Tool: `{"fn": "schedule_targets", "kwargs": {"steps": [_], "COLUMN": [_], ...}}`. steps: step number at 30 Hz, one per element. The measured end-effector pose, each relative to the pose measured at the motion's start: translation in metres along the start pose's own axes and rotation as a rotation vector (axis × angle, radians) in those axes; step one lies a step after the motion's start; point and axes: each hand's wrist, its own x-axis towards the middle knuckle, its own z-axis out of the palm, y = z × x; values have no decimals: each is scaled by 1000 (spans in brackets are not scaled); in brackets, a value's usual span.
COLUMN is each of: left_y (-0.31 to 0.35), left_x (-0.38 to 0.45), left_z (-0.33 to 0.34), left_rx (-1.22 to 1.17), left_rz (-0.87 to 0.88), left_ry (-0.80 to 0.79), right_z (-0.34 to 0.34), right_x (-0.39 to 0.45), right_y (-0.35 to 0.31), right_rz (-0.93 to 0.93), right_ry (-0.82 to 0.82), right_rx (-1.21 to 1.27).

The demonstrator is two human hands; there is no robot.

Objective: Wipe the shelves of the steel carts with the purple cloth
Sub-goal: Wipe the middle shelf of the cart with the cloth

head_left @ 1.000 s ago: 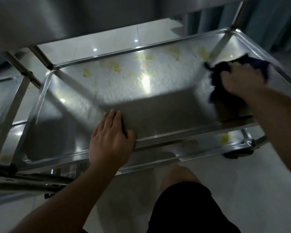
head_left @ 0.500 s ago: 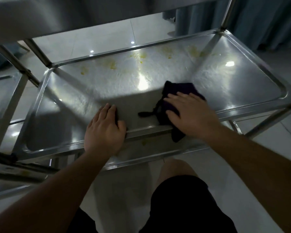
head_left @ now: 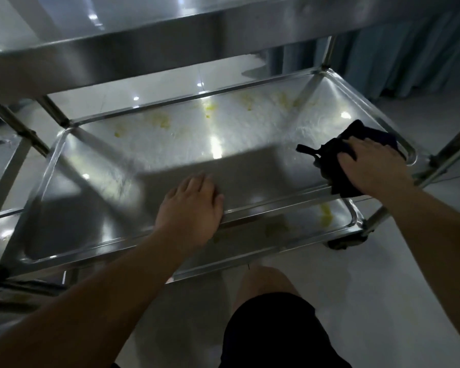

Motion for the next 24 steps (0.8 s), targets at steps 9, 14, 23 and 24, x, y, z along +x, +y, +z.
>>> {"fn": "schedule_targets", "kwargs": {"steps": [9,14,23,24], "left_y": [25,32,30,30], "left_x": [20,19,24,24], "left_z": [32,27,28,29], "left_rx": [-81,-65,-82,-84], "left_rz": [60,38,35,30], "left_ry": [21,20,35,42], "right_z": [2,-6,16,20], "right_x": [33,80,88,73], "right_y": [38,50,-64,-79], "right_rz": [116,376,-177,-253], "right_ry": [18,69,-108,-121], "right_rx": [-14,0,55,50]}}
